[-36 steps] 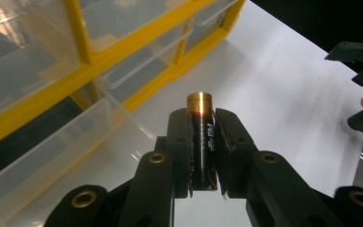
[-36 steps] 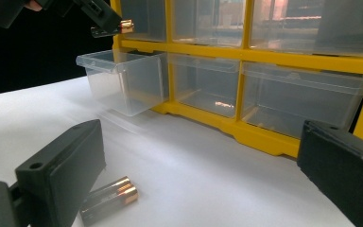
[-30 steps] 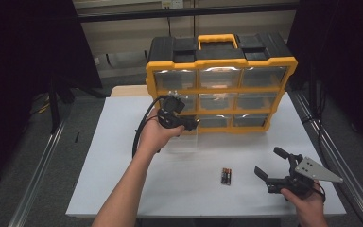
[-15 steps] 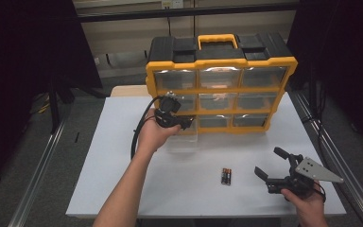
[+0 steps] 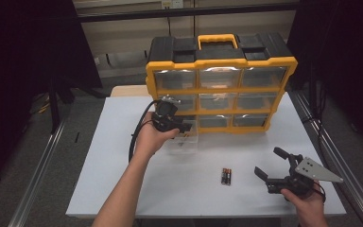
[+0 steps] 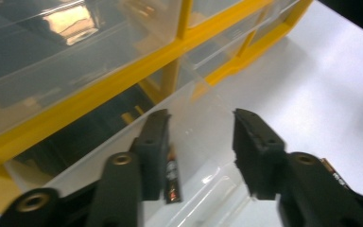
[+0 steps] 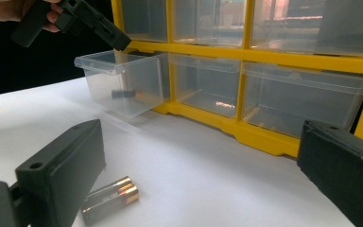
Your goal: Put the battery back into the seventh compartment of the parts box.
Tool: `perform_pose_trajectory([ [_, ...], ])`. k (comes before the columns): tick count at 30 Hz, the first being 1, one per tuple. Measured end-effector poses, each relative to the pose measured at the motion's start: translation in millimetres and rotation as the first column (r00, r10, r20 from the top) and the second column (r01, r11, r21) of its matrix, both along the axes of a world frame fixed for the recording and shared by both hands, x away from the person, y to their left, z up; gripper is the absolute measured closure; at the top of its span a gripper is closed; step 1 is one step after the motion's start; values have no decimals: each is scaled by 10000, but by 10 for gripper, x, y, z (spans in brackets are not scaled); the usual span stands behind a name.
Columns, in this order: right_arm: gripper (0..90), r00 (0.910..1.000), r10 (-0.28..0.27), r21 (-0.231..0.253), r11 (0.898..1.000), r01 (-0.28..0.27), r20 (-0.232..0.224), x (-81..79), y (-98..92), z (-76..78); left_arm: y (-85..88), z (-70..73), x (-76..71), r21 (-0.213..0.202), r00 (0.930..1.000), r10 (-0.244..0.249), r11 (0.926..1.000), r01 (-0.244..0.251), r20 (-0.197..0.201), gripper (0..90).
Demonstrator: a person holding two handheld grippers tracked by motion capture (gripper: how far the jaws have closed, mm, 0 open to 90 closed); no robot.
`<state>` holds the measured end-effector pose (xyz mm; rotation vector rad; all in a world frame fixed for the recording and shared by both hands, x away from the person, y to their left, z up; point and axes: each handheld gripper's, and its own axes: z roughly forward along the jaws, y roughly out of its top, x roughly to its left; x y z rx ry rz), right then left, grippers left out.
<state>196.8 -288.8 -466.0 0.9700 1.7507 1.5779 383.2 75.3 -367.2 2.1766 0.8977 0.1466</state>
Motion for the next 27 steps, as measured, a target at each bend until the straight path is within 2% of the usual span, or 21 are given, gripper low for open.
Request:
perform_pose_trajectory([
  [1,15,10000,0,0,10000,0,0,0,0,0,1,-5,-7,-153,9999,-109,9998,110,44,531],
  [2,15,10000,29,-10,10000,-29,-1,-1,0,0,11,11,-19,-100,9995,-313,9995,313,-9,522],
  [3,15,10000,24,-11,10000,-24,5,-1,1,1,-8,6,-46,-254,9998,-111,9996,115,157,496],
  [6,15,10000,-4,-6,10000,4,22,-1,0,1,-31,30,-105,-565,9993,-353,9978,357,82,457],
  [10,15,10000,2,-3,10000,-2,15,0,0,1,-84,51,-188,-655,9972,-719,9952,731,197,371],
  [12,15,10000,17,-1,10000,-17,34,-2,2,2,-103,43,-214,-907,9964,-811,9924,828,226,346],
  [15,15,10000,6,4,10000,-6,16,-3,0,3,-133,30,-258,-801,9954,-897,9925,922,345,295],
  [19,15,10000,18,-17,10000,-18,39,-2,-1,4,-176,5,-310,-878,9929,-1114,9895,1148,426,249],
  [22,15,10000,35,-11,10000,-35,20,-2,0,2,-202,-4,-346,-720,9905,-1310,9884,1338,430,210],
  [23,15,10000,28,7,10000,-28,10,-1,2,2,-220,-20,-363,-795,9890,-1400,9864,1435,479,204],
  [26,15,10000,35,-18,10000,-35,42,-2,1,4,-255,-19,-417,-608,9845,-1691,9833,1717,461,176],
  [27,15,10000,45,-13,10000,-45,34,-2,0,3,-276,-33,-437,-799,9825,-1774,9801,1816,569,164],
])
